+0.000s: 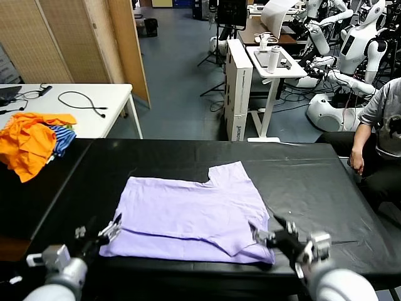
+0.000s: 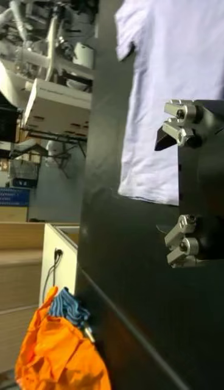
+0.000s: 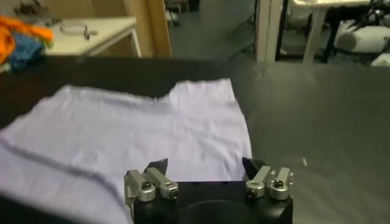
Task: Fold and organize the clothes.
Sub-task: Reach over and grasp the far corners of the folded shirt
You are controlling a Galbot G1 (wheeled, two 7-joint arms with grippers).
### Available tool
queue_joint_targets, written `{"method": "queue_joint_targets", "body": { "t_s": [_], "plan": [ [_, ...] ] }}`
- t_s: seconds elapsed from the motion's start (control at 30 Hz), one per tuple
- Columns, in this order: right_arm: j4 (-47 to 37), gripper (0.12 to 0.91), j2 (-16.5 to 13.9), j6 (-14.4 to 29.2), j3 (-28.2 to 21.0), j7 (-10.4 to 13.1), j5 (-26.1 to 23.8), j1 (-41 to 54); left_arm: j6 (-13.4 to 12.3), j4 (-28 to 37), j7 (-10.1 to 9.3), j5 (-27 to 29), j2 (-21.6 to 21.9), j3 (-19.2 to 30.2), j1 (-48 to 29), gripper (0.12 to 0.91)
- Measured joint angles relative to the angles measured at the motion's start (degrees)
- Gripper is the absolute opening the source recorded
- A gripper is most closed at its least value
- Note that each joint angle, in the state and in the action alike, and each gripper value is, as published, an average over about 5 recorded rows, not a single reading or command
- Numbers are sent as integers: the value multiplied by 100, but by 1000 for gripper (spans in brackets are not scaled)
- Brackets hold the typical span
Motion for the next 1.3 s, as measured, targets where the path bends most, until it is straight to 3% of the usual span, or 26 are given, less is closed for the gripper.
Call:
{"method": "queue_joint_targets", "body": {
  "t_s": [0.23, 0.67, 1.03, 1.3],
  "plan": [
    [-1190, 907, 117, 0, -600, -1, 8, 1294, 285, 798, -171, -660, 432, 413, -1171, 907],
    [-2482, 907, 348, 0, -1145, 5, -80, 2315, 450, 2595, -121, -705, 626, 1643, -3091, 907],
    [-2893, 903, 458, 0, -1340, -31, -170, 2540, 418, 3502, 11, -471, 538, 2113, -3720, 907],
    [-3042, 782, 510, 0, -1471, -134, -275, 2609, 399, 3597, 24, -372, 529, 2174, -3689, 881]
  ]
}}
